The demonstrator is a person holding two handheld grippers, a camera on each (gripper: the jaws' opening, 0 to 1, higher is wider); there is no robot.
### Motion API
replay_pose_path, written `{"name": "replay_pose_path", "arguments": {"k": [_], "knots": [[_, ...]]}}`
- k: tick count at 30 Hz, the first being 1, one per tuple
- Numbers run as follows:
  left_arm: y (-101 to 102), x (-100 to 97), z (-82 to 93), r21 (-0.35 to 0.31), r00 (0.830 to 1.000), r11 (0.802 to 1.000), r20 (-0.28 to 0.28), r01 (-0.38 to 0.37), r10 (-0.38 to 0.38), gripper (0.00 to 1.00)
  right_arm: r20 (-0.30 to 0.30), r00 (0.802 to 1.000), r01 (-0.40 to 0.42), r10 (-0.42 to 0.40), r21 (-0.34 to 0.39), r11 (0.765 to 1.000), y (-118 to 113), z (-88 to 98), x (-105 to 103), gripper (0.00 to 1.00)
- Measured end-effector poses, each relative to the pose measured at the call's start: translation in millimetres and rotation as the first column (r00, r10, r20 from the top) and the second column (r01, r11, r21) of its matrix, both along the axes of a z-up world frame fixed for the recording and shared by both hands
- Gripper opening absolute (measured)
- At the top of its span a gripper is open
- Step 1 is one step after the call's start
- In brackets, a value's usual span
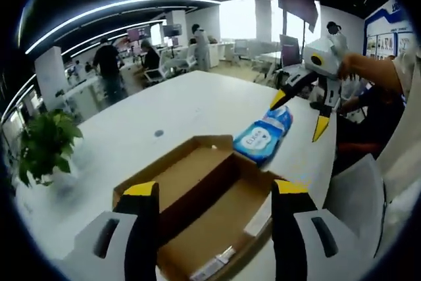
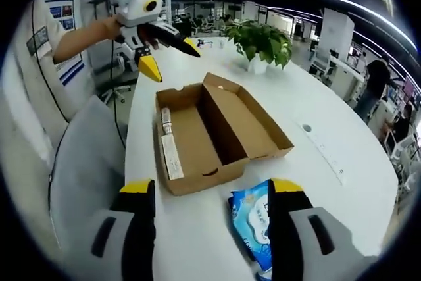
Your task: Operate the shoe box by opening the lid, removing the specified soft item, and placing it in the target area until the item is outside and the box remains undamaged.
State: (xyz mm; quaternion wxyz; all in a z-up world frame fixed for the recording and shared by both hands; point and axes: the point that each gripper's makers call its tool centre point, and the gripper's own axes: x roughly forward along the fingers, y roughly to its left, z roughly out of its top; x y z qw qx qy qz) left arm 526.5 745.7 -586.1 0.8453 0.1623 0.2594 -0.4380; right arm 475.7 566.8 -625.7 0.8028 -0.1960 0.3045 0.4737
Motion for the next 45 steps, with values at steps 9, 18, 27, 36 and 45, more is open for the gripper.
{"name": "replay_pose_path", "arguments": {"k": [9, 18, 27, 36, 45], "knots": [[52, -3.1, -17.8, 0.028, 0.995, 0.995, -0.018, -0.1, 0.101, 0.68, -0.021, 0.996, -0.092, 0.091, -0.023, 0.996, 25, -16.4, 3, 0.61], [89, -7.5, -44.0, 0.069, 0.983, 0.982, -0.043, -0.174, 0.177, 0.61, -0.053, 0.986, -0.161, 0.158, -0.062, 0.985, 43, -37.4, 5, 0.57], [121, -13.7, -70.2, 0.117, 0.961, 0.96, -0.08, -0.254, 0.264, 0.47, -0.068, 0.978, -0.203, 0.198, -0.08, 0.976, 58, -51.1, 12, 0.54], [139, -22.4, -98.6, 0.159, 0.933, 0.937, -0.134, -0.311, 0.333, 0.32, -0.086, 0.967, -0.248, 0.24, -0.109, 0.963, 69, -64.8, 16, 0.53], [148, -24.6, -117.5, 0.162, 0.896, 0.912, -0.186, -0.376, 0.402, 0.16, -0.122, 0.95, -0.302, 0.287, -0.135, 0.944, 79, -80.8, 17, 0.52]]}}
